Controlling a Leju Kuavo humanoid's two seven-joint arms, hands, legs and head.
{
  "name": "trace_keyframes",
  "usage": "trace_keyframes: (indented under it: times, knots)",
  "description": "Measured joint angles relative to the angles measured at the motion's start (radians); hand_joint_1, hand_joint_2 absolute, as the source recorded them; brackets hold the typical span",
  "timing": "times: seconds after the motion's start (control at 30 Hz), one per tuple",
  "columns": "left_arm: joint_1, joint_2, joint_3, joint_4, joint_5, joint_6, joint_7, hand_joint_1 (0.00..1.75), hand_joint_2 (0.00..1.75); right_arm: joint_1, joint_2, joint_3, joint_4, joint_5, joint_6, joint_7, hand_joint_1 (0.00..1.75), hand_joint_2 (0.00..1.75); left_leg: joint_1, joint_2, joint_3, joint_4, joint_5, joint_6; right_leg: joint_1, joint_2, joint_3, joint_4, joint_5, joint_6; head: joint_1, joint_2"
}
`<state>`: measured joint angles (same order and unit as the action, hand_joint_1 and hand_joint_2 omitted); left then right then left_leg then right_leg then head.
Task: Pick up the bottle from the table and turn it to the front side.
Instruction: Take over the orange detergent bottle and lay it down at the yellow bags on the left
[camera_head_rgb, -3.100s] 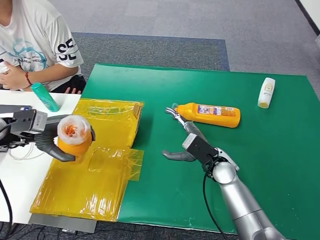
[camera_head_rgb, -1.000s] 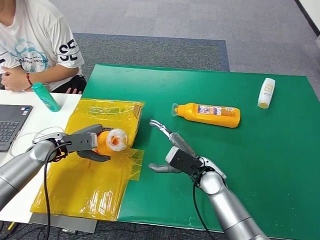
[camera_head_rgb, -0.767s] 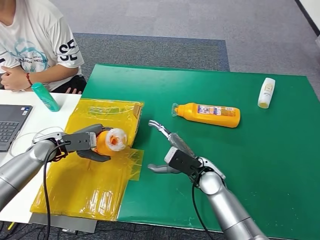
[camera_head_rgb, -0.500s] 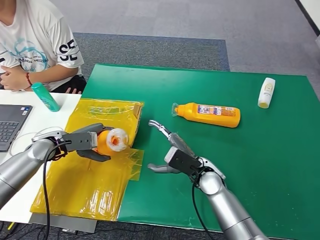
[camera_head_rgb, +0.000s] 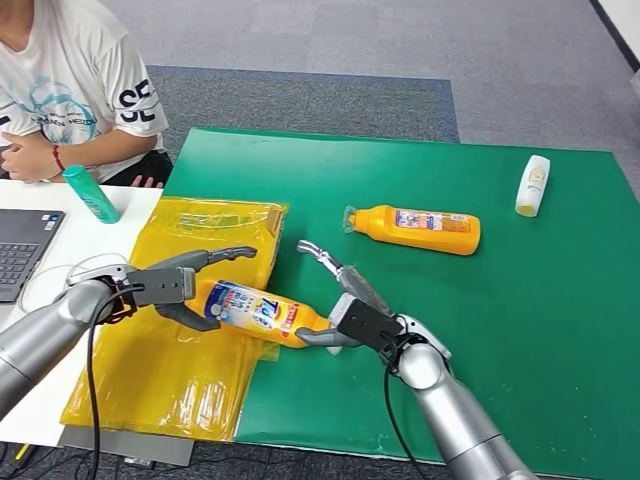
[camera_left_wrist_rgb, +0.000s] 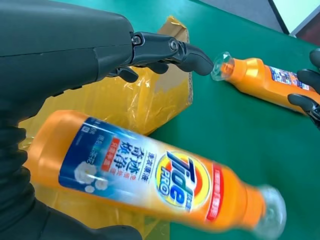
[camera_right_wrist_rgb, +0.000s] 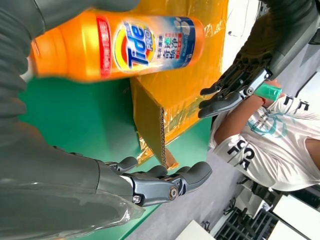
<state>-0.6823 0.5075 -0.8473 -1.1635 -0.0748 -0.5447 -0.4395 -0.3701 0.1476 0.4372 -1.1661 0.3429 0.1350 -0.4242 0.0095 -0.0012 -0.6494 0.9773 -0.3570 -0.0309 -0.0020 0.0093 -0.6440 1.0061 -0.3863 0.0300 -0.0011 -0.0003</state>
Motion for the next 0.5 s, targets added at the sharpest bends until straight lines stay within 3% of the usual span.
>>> trace_keyframes:
  times: [0.5]
  knots:
    - [0.045,-0.015,0.003,0.0,-0.004,0.029,-0.036,0.0,1.75,0.005,0.0,0.0,0.008,0.0,0.001,0.002,0.0,1.75,0.0,0.0,0.0,0.0,0.0,0.0,0.0,0.0,0.0,0.0,0.0,0.0,0.0,0.0]
